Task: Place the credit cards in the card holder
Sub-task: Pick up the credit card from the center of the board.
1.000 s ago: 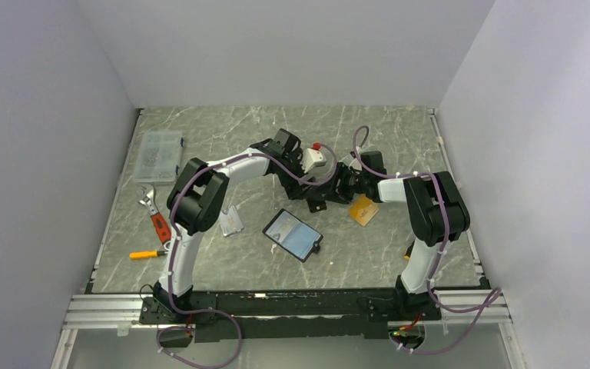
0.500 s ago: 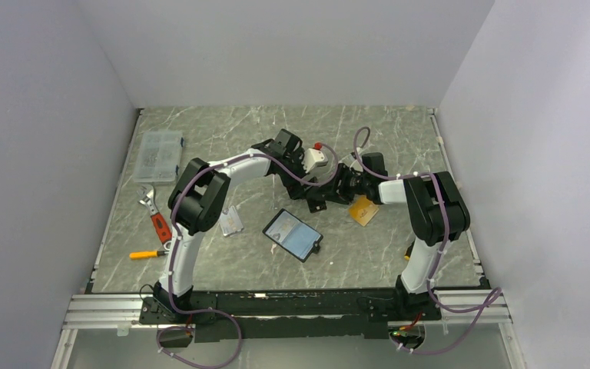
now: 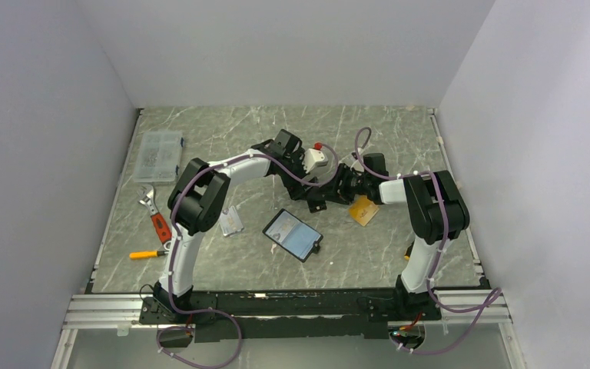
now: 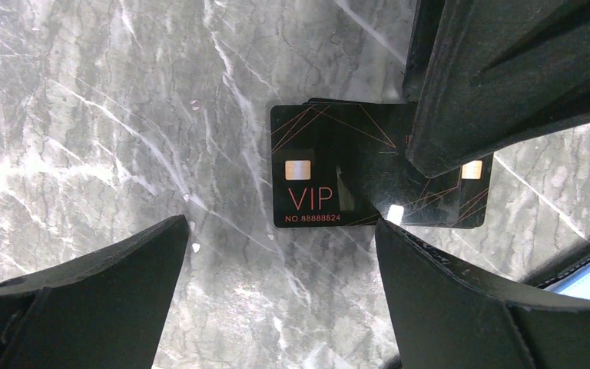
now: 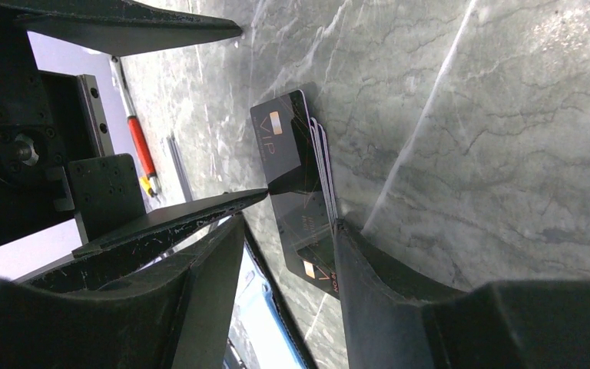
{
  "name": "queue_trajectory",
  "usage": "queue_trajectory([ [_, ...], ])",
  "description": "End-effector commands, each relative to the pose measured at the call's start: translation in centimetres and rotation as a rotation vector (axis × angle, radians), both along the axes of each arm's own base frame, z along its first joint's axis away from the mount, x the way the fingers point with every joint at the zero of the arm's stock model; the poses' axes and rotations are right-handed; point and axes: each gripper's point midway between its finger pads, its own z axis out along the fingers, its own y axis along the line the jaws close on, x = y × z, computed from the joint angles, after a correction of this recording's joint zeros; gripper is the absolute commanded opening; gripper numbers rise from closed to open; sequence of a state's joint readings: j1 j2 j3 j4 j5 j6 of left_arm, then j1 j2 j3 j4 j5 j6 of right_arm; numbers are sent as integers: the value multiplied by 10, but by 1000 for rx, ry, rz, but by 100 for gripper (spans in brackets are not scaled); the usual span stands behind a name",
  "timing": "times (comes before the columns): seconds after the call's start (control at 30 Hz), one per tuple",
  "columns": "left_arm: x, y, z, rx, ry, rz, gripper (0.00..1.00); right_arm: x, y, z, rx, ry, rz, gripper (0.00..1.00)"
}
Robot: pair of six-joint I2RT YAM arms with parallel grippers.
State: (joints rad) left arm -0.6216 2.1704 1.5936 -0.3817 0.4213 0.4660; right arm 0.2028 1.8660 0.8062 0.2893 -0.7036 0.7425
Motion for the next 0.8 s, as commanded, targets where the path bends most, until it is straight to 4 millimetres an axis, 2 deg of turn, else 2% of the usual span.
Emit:
queue_trajectory([
  [0.0,2,-13,18,-50,-7,-5,97,-25,-19,-52,-131,133,-36,51],
  [0.37,13,-17,6,1,-9,18,96,-29,-20,-55,-111,146,-35,50],
  [0.5,8,-13,-2,41,2,2,96,-29,-24,-56,-109,150,-42,49],
  [0.77,1,-6,-1,59,-13,-25,96,-28,-25,-59,-94,161,-39,49],
])
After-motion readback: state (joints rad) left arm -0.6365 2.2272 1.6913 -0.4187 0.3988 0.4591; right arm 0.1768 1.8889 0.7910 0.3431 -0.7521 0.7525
